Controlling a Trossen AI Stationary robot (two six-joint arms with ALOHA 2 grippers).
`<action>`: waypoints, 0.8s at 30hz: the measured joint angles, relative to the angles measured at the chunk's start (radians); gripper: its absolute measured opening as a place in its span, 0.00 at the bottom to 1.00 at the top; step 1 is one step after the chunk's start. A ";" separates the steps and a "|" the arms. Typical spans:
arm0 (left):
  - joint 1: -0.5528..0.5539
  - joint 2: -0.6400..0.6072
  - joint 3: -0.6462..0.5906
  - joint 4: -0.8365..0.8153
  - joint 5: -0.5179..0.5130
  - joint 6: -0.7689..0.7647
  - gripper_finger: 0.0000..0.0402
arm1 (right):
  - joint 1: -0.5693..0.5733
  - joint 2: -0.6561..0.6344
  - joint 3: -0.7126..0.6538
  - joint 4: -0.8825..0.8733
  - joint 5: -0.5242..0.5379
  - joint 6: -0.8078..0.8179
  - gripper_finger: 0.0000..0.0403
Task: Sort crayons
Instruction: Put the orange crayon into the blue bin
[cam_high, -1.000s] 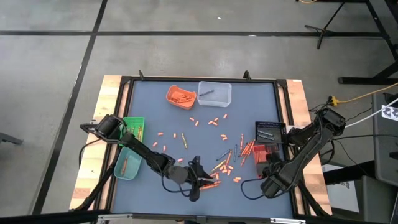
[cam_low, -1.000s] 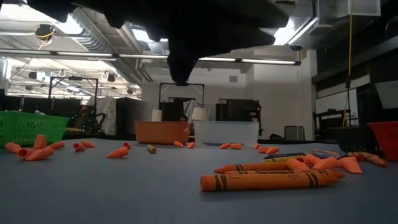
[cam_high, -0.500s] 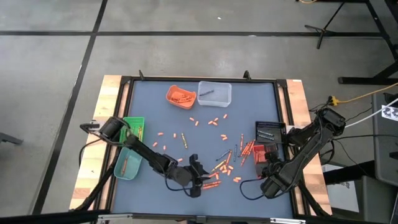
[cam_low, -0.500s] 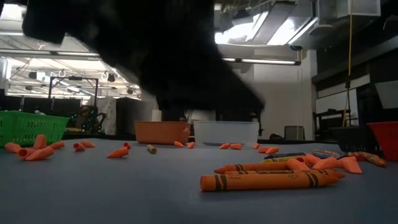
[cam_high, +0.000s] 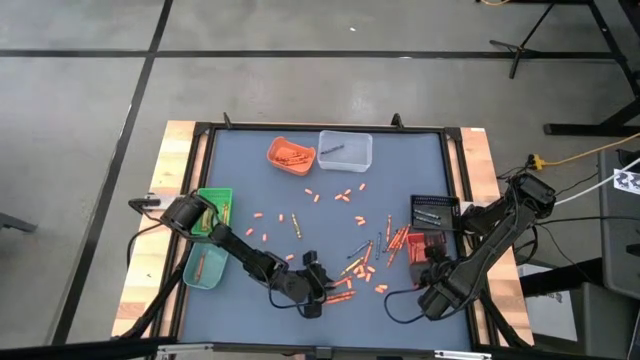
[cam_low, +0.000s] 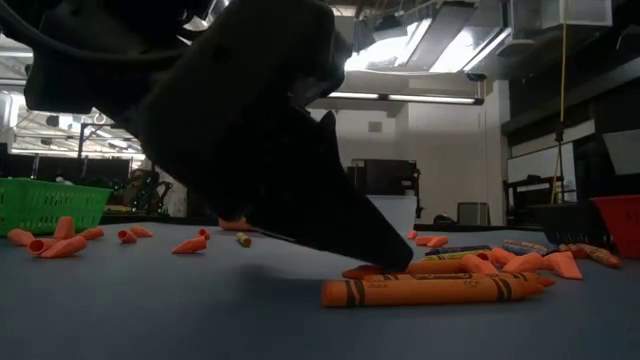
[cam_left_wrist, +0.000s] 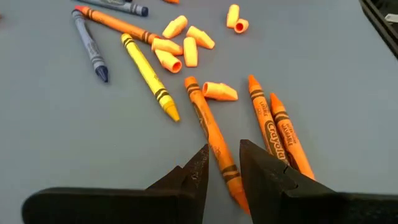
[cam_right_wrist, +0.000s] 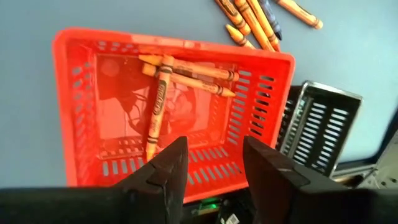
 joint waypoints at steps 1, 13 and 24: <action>-0.002 0.000 0.000 -0.002 0.002 0.000 0.19 | 0.000 0.000 0.000 0.007 0.000 0.000 0.38; -0.025 -0.002 0.001 -0.074 -0.021 0.000 0.19 | 0.000 0.000 0.000 0.043 -0.002 0.000 0.38; -0.019 -0.002 0.001 -0.084 -0.033 0.000 0.06 | 0.000 0.000 0.000 0.043 -0.046 0.000 0.38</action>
